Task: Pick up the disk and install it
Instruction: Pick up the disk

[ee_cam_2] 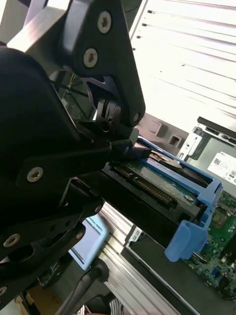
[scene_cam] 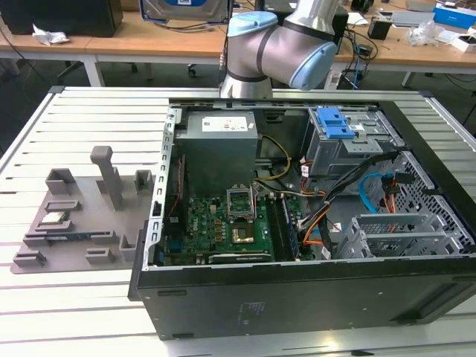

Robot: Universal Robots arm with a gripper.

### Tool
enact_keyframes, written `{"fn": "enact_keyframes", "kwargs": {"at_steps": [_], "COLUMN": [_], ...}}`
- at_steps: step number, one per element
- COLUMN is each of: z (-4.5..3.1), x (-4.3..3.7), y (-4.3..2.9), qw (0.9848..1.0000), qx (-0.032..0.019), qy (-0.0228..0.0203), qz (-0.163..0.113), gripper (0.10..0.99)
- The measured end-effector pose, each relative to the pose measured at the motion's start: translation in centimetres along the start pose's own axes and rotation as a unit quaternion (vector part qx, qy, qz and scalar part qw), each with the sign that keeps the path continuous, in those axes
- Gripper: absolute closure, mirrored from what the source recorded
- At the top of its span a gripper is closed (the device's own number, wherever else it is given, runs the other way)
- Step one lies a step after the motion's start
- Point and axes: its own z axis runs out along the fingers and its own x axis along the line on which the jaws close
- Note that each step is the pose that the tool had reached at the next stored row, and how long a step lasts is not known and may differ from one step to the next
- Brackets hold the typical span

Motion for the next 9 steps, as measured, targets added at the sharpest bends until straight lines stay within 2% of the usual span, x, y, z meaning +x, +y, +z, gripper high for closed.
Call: {"fn": "enact_keyframes", "kwargs": {"at_steps": [9], "z": [1.17], "x": [-0.03], "y": [-2.02], "qw": [1.0000], "qx": [-0.0005], "qy": [0.0003], "qz": [0.000], "gripper": [0.725]}}
